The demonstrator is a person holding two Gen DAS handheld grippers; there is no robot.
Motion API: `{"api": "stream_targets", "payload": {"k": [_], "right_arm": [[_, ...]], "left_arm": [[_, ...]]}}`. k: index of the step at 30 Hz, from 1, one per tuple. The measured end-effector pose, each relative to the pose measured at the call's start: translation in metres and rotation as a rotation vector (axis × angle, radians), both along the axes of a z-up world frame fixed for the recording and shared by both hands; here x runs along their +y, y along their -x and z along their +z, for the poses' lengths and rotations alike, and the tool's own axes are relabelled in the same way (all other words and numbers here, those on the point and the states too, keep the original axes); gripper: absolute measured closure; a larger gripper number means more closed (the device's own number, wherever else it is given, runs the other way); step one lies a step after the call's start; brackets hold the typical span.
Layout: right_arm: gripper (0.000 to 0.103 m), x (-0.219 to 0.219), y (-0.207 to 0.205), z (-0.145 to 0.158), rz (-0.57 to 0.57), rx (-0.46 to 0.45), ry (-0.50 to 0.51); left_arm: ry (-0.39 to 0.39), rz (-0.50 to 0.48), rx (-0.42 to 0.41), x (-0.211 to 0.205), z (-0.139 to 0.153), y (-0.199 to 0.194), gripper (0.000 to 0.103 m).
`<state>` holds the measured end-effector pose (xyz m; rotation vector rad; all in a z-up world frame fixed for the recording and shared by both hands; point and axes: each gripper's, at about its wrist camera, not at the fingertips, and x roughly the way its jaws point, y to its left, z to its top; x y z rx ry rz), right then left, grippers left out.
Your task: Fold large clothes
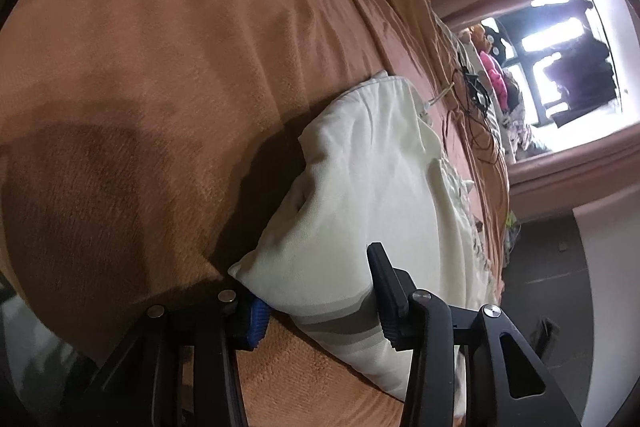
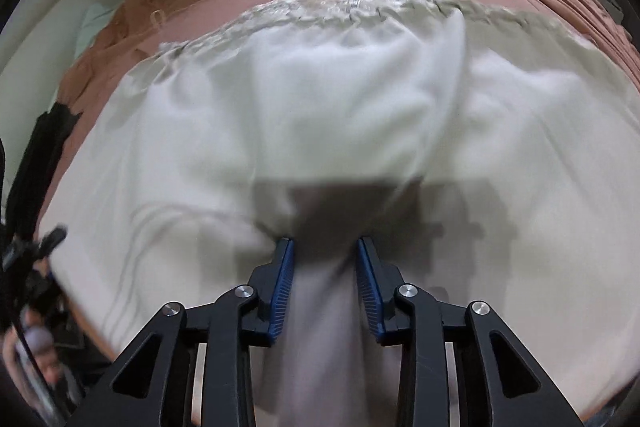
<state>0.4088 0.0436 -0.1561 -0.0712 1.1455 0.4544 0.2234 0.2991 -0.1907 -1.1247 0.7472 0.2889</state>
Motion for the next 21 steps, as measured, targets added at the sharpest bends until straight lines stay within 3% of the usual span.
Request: {"api": "stream_targets", "payload": {"k": [6, 10, 12, 21], "right_arm": [[0.083, 0.01, -0.054, 0.001, -0.036, 0.021, 0.004], [0.085, 0.014, -0.087, -0.001, -0.059, 0.027, 0.007], [0.09, 0.016, -0.101, -0.003, -0.084, 0.03, 0.015], [0.094, 0.021, -0.142, -0.004, -0.102, 0.04, -0.013]], "left_arm": [[0.025, 0.034, 0.013, 0.0, 0.0, 0.005, 0.057], [0.084, 0.096, 0.013, 0.002, -0.004, 0.012, 0.059], [0.087, 0.109, 0.02, 0.002, -0.004, 0.013, 0.06], [0.073, 0.141, 0.036, -0.003, -0.003, 0.016, 0.061]]}}
